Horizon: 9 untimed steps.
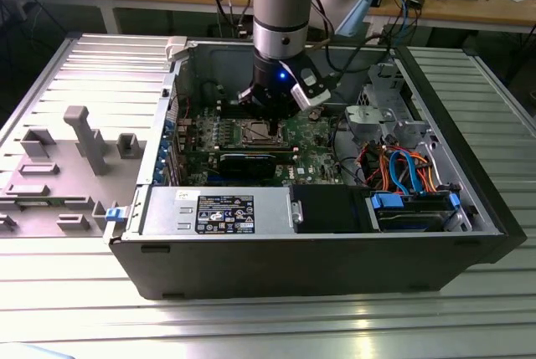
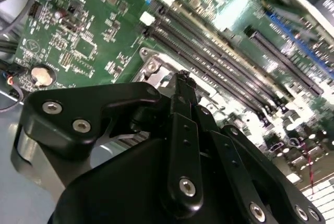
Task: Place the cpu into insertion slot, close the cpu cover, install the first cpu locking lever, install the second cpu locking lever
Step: 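Install the second cpu locking lever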
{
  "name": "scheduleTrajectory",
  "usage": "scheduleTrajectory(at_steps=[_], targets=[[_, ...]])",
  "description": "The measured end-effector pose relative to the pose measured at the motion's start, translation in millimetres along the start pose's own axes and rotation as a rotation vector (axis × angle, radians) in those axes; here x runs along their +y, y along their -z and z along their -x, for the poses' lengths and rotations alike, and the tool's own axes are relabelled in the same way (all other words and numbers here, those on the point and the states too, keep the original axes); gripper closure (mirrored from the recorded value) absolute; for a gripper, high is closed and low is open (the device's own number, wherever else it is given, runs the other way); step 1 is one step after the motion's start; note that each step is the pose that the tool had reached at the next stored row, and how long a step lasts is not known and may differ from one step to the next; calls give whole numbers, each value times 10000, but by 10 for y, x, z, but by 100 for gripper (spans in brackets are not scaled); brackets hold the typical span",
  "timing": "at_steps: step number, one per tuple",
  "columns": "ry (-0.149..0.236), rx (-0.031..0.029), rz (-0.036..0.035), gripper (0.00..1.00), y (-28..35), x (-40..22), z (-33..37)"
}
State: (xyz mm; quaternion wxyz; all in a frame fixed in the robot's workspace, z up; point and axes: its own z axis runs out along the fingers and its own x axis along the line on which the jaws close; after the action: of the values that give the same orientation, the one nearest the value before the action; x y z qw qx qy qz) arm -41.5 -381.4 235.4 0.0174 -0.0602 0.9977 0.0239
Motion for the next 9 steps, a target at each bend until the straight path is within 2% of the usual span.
scheduleTrajectory(at_steps=[1, 3, 9], targets=[[-1, -4, 33, 89, -3, -39, -17], [-1, -8, 58, 89, -16, -65, -87], [-4, -16, 127, 89, -58, -52, -288]])
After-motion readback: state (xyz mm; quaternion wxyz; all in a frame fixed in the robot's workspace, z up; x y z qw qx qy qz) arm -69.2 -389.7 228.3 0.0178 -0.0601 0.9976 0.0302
